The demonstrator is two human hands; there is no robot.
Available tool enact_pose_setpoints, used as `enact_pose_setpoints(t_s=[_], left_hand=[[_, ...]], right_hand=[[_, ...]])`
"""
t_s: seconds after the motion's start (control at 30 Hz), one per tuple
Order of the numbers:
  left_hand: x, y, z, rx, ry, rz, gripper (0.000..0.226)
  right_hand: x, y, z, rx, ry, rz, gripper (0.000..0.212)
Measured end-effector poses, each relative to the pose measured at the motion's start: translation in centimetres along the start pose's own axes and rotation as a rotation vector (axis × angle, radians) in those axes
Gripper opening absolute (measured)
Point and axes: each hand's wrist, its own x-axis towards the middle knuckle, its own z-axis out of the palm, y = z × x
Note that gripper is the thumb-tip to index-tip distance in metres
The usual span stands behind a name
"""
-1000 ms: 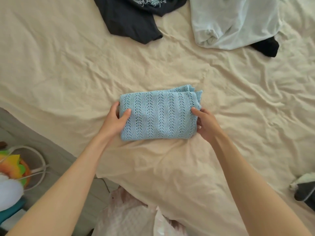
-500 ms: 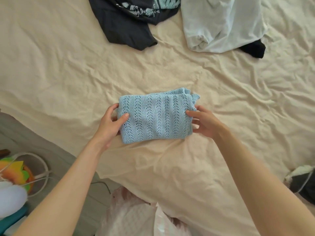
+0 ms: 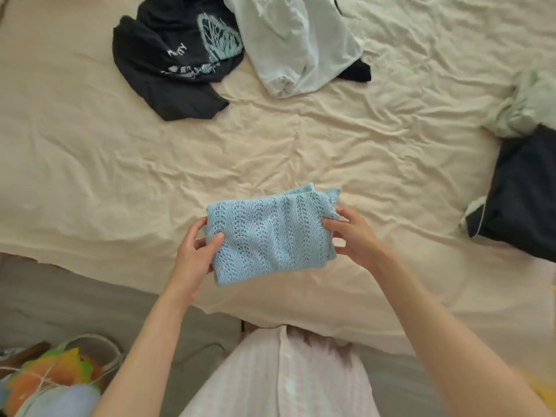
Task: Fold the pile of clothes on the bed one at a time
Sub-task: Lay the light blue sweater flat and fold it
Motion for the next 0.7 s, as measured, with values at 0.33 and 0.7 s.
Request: enact_pose_setpoints(t_s=[0.33, 0.7], left_hand=[[-7.0, 1.5, 6.8, 0.270, -0.357, 0.078, 0.039], [-18.2, -1.3, 21.6, 0.540, -0.790, 0.196, 0.033]], right_hand=[[-14.5, 8.2, -8.3, 0.335, 0.253, -0.072, 0.016], [-29.3, 20.0, -18.5, 0.712, 0.576, -0.148, 0.017]])
